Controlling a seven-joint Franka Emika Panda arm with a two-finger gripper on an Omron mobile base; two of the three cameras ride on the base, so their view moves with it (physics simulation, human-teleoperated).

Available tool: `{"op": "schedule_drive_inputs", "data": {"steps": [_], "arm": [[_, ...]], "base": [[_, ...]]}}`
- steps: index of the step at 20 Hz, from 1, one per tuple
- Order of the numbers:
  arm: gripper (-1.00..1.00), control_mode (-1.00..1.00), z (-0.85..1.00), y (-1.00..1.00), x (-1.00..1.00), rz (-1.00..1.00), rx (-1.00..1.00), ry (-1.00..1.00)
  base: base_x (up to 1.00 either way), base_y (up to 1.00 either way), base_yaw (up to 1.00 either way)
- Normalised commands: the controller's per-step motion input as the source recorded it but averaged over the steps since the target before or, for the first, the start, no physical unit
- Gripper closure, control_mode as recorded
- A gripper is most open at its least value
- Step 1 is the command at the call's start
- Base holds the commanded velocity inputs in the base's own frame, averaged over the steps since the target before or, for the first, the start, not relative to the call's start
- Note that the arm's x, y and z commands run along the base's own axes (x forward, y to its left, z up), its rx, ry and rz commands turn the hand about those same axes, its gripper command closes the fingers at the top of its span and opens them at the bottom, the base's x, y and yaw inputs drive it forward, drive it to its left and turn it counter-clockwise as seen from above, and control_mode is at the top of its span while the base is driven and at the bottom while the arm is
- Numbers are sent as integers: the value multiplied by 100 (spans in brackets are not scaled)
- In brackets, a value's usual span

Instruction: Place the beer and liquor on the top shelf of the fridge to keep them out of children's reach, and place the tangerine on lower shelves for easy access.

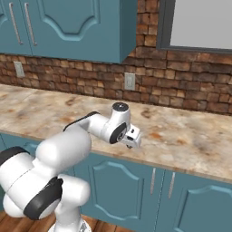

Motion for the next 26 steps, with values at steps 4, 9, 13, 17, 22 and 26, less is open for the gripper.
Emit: {"op": "schedule_drive_inputs", "data": {"steps": [4,9,13,17,22,26], "arm": [[-100,-100,-16,0,18,0,0,0],[-100,-100,-19,0,21,0,0,0],[-100,-100,-19,-3,24,0,0,0],[-100,-100,-17,-7,26,0,0,0],[-100,-100,-14,-9,26,0,1,0],[-100,-100,-12,-9,24,0,1,0]], "base": [[0,0,0],[0,0,0],[0,0,0],[0,0,0],[0,0,0],[0,0,0]]}}
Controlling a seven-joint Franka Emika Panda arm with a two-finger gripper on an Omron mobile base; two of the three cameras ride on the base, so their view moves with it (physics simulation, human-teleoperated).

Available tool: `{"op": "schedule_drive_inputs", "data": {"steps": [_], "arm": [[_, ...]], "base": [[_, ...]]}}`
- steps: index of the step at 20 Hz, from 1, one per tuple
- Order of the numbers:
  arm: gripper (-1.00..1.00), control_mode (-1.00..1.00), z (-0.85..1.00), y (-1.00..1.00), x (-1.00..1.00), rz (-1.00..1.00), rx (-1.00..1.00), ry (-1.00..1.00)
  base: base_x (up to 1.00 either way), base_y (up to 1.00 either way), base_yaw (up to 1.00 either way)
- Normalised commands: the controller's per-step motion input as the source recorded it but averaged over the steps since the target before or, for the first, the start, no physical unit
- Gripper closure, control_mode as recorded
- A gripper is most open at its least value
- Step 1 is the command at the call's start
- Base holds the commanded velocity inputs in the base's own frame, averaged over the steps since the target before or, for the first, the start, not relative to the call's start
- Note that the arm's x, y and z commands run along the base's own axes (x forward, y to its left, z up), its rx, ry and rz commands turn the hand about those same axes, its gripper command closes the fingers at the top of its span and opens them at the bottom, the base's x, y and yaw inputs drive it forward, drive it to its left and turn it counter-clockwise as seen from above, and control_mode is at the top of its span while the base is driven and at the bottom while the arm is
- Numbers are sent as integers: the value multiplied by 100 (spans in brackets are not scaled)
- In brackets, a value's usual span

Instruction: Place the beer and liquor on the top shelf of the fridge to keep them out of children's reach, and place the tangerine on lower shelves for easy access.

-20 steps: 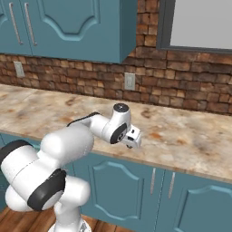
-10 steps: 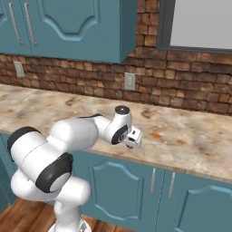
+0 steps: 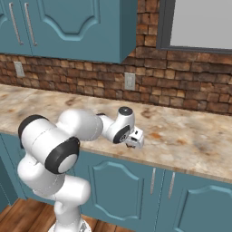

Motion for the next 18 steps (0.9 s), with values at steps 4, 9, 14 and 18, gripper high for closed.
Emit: {"op": "schedule_drive_inputs", "data": {"steps": [4,9,14,18], "arm": [[-100,-100,-12,-8,24,0,0,0],[-100,-100,-14,-7,21,0,0,0],[-100,-100,-17,-6,19,0,0,0],[-100,-100,-17,-5,18,0,0,0]], "base": [[0,0,0],[0,0,0],[0,0,0],[0,0,0]]}}
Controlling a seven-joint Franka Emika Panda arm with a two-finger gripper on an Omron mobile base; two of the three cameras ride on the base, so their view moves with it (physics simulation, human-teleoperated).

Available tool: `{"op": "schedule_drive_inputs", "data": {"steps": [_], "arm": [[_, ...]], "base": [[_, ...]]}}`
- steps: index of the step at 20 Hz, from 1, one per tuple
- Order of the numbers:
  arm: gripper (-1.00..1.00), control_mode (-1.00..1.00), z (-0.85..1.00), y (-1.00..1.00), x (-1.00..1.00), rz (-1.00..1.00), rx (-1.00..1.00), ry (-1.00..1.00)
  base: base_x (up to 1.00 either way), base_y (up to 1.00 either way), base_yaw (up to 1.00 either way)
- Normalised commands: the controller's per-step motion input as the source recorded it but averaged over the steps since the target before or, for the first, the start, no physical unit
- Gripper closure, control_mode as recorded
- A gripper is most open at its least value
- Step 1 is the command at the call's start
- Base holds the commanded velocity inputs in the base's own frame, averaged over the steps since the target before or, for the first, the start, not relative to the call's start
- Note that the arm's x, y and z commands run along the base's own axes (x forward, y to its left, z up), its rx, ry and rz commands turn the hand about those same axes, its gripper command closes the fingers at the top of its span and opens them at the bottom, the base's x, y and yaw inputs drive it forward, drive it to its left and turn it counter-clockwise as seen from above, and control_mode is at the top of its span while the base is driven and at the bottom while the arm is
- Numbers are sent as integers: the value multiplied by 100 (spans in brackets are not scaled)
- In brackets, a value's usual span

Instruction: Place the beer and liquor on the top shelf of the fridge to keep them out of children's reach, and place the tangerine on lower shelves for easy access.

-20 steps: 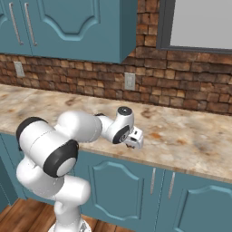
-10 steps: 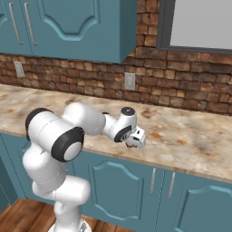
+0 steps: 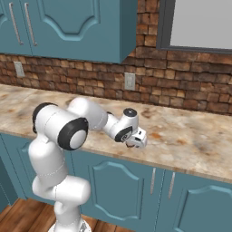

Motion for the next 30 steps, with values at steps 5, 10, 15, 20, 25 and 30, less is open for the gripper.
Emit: {"op": "schedule_drive_inputs", "data": {"steps": [5,10,15,20,25,30], "arm": [[-100,-100,-16,-3,18,0,0,0],[-100,-100,-17,0,6,0,0,0],[-100,-100,-18,0,0,0,0,0],[100,-100,-20,0,0,0,0,0],[100,-100,-29,0,0,0,0,1],[100,-100,-47,0,-11,0,0,1]], "base": [[0,0,0],[0,0,0],[0,0,0],[0,0,0],[0,0,0],[0,0,0]]}}
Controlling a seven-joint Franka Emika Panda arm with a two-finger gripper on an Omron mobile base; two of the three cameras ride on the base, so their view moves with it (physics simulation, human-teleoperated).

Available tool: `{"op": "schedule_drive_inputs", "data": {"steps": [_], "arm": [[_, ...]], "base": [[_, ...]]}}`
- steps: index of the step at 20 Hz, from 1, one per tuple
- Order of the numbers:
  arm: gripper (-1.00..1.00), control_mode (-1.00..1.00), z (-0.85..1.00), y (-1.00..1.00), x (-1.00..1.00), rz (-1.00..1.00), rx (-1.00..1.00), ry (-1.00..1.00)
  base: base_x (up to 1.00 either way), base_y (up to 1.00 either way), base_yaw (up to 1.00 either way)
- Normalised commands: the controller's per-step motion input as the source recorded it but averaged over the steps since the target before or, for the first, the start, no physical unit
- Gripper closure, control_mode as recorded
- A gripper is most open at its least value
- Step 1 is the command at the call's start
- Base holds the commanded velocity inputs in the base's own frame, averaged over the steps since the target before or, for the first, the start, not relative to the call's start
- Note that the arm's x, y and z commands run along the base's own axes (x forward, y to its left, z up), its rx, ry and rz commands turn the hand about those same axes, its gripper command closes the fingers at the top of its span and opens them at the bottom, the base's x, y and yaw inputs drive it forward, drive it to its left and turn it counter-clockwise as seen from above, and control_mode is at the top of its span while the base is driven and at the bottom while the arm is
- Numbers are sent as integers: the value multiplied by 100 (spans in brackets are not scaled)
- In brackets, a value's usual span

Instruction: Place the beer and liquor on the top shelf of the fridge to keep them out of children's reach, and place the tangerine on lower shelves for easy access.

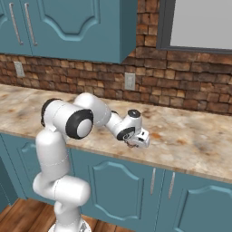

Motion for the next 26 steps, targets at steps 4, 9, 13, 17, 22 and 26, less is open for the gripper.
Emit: {"op": "schedule_drive_inputs", "data": {"steps": [4,9,13,17,22,26], "arm": [[100,-100,-13,0,-36,0,0,-7],[100,-100,70,9,-82,13,0,-28],[100,-100,100,18,-77,16,0,-48],[100,-100,100,48,-63,15,-1,-38],[100,-100,100,69,-53,9,-8,-11],[100,-100,100,73,-53,4,-14,0]], "base": [[0,0,0],[0,0,0],[0,0,0],[0,0,0],[0,0,0],[0,0,0]]}}
